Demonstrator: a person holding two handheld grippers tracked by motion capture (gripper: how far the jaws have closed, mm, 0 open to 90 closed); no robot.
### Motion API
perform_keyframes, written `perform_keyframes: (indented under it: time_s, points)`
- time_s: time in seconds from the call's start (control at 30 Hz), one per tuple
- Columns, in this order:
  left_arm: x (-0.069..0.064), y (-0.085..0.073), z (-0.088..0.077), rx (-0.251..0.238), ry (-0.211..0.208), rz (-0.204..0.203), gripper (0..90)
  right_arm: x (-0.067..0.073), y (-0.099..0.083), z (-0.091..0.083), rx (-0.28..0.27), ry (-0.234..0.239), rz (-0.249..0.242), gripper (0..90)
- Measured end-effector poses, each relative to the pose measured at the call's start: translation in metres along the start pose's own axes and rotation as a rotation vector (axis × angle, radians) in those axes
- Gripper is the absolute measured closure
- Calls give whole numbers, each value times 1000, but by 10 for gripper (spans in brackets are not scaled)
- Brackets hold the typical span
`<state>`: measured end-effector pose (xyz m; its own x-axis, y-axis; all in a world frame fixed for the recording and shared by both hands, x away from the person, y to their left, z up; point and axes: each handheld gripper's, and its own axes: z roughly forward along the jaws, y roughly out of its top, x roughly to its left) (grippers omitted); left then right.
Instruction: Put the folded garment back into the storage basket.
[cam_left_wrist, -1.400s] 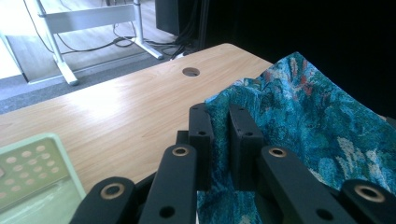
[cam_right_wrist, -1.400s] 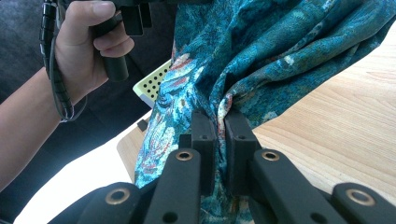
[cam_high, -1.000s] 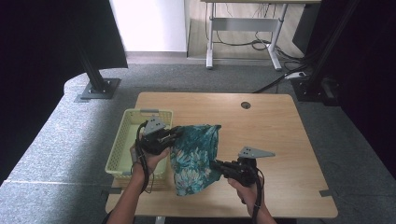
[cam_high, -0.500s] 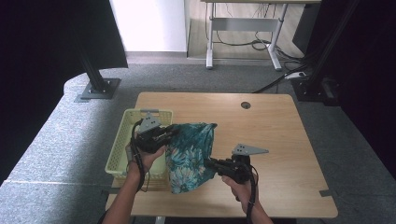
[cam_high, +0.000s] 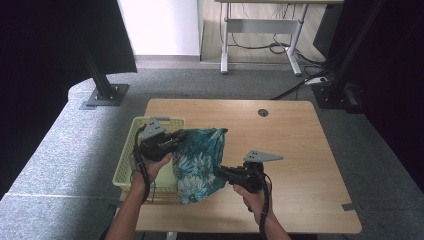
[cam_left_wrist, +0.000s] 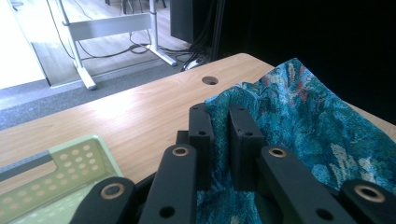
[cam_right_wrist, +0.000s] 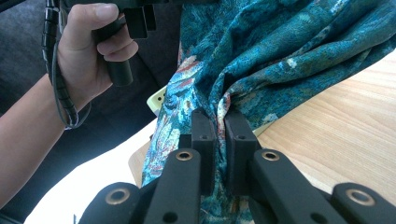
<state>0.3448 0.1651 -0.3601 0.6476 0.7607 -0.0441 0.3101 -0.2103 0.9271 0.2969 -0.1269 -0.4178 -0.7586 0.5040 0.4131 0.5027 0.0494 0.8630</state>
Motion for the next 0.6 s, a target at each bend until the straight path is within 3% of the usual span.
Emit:
perform_keyframes:
  time_s: [0.6]
  points:
    - [21,-9,-12,-9,2,-47,814,2,5,21,12,15,5,838]
